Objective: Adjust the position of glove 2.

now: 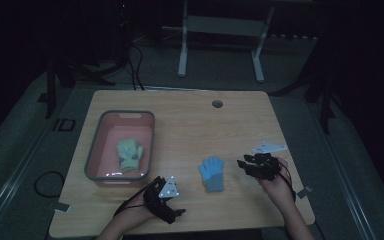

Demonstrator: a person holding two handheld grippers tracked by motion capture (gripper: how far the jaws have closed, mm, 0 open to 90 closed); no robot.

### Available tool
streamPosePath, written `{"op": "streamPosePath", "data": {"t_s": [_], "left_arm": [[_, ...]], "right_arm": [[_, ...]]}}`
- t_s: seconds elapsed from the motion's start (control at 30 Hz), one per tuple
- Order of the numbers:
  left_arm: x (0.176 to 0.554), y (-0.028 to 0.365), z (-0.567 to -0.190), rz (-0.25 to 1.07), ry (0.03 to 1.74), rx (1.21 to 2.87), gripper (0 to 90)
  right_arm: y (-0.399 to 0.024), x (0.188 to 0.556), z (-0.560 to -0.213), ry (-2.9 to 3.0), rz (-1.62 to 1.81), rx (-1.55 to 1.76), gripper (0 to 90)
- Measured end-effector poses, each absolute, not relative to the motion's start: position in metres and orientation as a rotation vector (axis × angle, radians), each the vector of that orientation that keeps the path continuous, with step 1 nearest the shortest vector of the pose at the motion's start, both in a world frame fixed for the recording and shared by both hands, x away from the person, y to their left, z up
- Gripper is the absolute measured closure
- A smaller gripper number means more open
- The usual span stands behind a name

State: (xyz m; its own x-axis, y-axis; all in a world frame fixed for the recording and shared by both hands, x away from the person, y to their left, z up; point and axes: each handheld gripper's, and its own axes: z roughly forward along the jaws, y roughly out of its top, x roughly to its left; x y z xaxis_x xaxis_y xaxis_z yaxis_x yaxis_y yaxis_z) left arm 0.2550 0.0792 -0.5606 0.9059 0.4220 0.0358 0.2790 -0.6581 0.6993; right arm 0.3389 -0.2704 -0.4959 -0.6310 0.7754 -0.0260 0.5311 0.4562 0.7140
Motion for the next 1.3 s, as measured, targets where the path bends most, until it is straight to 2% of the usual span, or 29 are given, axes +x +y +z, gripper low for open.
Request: {"op": "streamPosePath", "data": {"t_s": [0.5,0.8,0.87,0.9,0.93,1.0,1.3], "left_arm": [[0.256,0.079,-0.561,0.256,0.495,2.338,9.1],[0.256,0.079,-0.563,0.255,0.503,2.341,9.0],[0.256,0.078,-0.563,0.255,0.501,2.346,9.0],[0.256,0.078,-0.563,0.257,0.500,2.346,9.0],[0.256,0.078,-0.563,0.257,0.500,2.346,9.1],[0.255,0.078,-0.563,0.256,0.495,2.345,9.0],[0.255,0.078,-0.563,0.255,0.498,2.344,9.0]], "right_arm": [[-0.348,0.337,-0.516,2.350,0.863,1.218,62.6],[-0.362,0.337,-0.542,2.357,0.873,1.266,58.9],[-0.359,0.335,-0.542,2.353,0.850,1.245,62.3],[-0.358,0.335,-0.542,2.354,0.850,1.243,66.7],[-0.358,0.335,-0.542,2.354,0.850,1.243,66.7],[-0.356,0.334,-0.542,2.348,0.849,1.249,78.4],[-0.340,0.324,-0.532,2.249,0.862,1.354,84.7]]}}
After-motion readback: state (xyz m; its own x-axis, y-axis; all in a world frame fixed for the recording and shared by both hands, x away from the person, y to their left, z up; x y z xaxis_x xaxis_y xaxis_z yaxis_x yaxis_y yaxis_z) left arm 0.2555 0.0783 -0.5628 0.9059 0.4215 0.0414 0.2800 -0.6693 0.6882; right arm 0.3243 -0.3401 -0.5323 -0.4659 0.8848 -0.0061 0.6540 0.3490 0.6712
